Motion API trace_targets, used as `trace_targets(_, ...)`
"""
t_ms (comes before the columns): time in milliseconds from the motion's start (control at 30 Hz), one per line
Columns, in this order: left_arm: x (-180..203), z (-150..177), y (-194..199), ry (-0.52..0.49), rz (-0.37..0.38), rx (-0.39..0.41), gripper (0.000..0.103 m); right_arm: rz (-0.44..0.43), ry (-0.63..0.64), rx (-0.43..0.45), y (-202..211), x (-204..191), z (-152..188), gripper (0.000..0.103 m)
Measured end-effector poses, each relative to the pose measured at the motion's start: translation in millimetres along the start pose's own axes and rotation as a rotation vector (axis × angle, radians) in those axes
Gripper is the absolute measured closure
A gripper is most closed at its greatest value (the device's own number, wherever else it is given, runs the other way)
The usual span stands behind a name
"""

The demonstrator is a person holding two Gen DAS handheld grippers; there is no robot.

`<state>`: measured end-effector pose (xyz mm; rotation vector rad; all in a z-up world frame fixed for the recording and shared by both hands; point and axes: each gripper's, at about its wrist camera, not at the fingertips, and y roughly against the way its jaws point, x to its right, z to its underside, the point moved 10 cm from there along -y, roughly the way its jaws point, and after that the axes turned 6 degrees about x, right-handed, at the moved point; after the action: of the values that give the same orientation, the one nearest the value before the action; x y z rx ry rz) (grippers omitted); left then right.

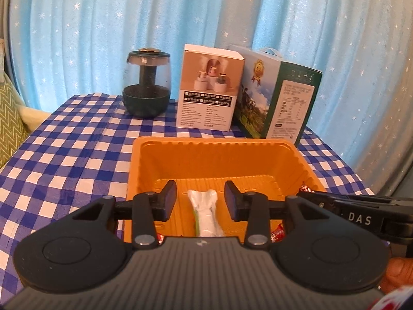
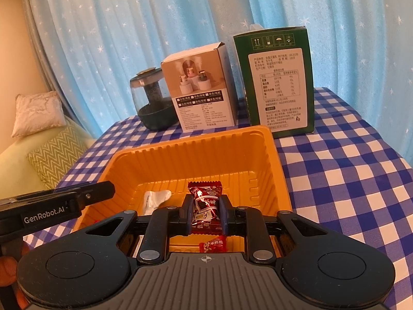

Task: Organize snacks
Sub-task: 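Carry both snacks into the orange tray and open both grippers, then move both grippers back toward the remaining snack pile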

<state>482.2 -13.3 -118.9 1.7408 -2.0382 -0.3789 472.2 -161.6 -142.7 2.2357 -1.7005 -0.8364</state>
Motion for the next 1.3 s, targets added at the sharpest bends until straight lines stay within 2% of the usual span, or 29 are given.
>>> trace_targets(200,-2.8,-1.7,2.0,-0.001,-0.006,0.006,0.066,-0.02,-0.015,0.003,-0.1,-4.5,-1.3,0.082)
trace_targets(367,-3.2,-1.4,3.8,0.005,0.007,0.011,0.057,-0.039,-0.057,0.03,0.6,-3.7,-4.5,0.081)
trace_targets(400,-3.2,-1.3,4.2,0.0,0.006,0.012,0.055,-0.041,-0.067,0.031,0.2,-2.9,-5.5,0.077)
trace_targets(500,-3.5,0.2,4.1,-0.008,0.004,0.005,0.053,-0.035,-0.11,0.049,2.2,3.5,-9.1,0.047)
trace_targets(833,-3.9,5.8,3.5,-0.036,-0.005,-0.013,0.053,0.017,-0.119,0.084,10.0,18.9,-16.7,0.047)
trace_targets(933,-3.3,5.4,5.2,-0.052,-0.009,-0.006,0.049,0.025,-0.109,0.086,12.5,21.2,-17.1,0.047)
trace_targets(1300,9.5,10.8,31.1,-0.11,0.018,0.018,0.047,0.066,-0.048,0.122,44.0,24.2,-16.5,0.047)
